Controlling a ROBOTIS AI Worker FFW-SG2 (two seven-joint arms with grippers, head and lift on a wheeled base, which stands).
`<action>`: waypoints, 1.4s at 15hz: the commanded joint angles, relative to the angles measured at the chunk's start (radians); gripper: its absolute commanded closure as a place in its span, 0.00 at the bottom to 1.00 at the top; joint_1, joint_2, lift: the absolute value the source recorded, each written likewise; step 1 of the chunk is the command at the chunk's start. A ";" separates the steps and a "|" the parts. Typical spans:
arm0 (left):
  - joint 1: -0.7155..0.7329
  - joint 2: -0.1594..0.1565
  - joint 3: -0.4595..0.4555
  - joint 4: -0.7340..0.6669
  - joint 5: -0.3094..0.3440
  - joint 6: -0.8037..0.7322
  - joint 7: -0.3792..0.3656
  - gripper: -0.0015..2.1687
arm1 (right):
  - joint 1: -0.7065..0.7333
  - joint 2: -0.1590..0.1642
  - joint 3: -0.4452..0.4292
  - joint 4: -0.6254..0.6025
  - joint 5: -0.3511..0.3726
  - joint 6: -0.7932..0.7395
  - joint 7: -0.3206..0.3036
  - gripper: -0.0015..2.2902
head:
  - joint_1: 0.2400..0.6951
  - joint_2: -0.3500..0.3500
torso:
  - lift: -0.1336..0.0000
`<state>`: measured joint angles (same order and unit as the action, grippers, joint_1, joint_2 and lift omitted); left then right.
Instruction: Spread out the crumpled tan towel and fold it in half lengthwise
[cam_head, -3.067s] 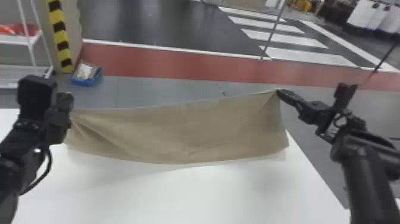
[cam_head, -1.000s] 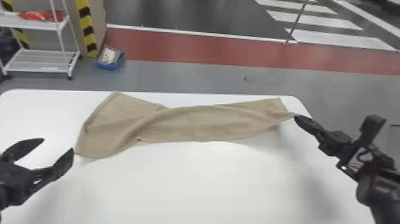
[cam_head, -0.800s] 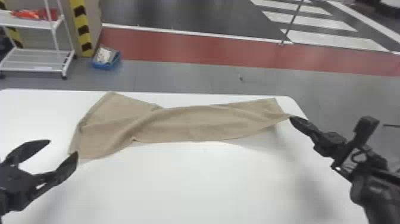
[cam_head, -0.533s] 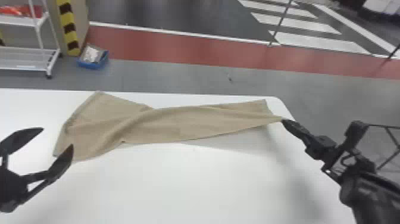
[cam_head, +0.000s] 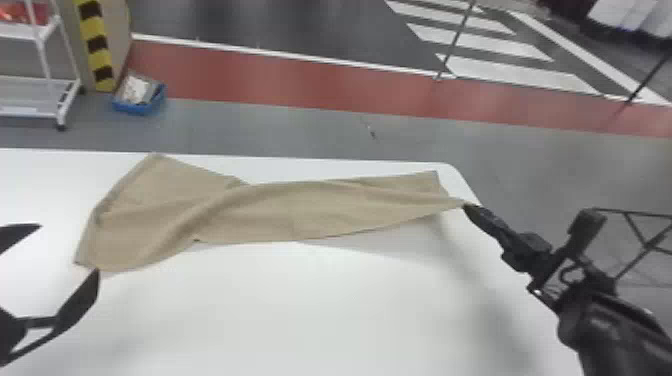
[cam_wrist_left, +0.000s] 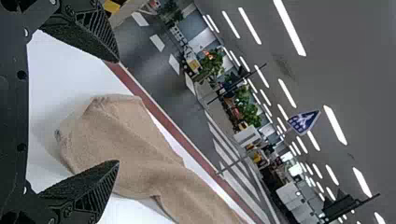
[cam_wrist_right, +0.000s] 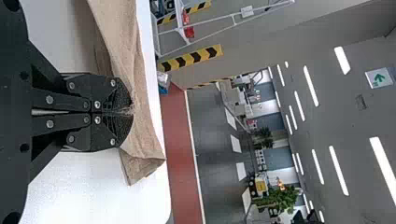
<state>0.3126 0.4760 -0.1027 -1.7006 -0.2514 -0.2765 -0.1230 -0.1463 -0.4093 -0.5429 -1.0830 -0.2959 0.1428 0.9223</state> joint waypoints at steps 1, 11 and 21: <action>-0.018 -0.002 -0.017 0.022 -0.060 0.009 0.009 0.07 | -0.001 0.000 0.000 0.000 -0.009 0.010 0.004 0.66 | 1.00 0.05 | 0.07; -0.113 0.001 -0.091 0.053 -0.152 0.168 -0.014 0.17 | -0.001 -0.006 -0.029 0.000 -0.032 0.022 0.017 0.66 | 1.00 0.04 | 0.07; -0.078 0.041 -0.061 0.029 -0.163 0.181 -0.099 0.28 | -0.012 -0.006 -0.037 0.000 -0.034 0.047 0.020 0.66 | 1.00 0.05 | 0.07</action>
<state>0.2279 0.5118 -0.1683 -1.6689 -0.4063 -0.0978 -0.2243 -0.1554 -0.4157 -0.5828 -1.0830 -0.3299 0.1896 0.9422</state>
